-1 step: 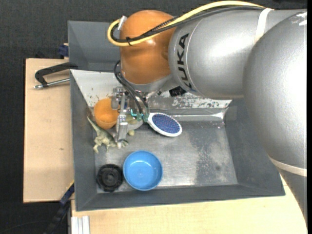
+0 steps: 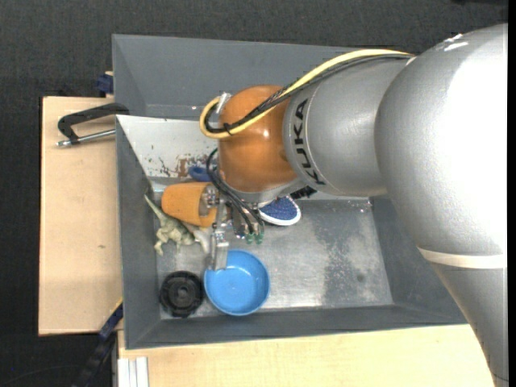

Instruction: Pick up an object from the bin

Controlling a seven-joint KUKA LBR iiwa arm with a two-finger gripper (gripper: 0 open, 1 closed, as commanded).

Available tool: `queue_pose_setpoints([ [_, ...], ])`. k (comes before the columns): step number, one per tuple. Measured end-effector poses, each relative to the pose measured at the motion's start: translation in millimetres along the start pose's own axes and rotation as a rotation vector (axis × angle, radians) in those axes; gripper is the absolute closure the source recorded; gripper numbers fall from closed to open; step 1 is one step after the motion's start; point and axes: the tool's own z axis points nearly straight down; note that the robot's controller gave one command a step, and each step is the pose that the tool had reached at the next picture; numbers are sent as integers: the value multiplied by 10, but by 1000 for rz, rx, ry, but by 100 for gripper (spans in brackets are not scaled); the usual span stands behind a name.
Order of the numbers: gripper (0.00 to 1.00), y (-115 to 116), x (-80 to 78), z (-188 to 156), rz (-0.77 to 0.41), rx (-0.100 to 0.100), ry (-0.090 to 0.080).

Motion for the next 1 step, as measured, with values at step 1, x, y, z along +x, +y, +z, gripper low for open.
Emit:
queue_pose_setpoints([
  [1,0,30,-279,199,152,-10,11],
])
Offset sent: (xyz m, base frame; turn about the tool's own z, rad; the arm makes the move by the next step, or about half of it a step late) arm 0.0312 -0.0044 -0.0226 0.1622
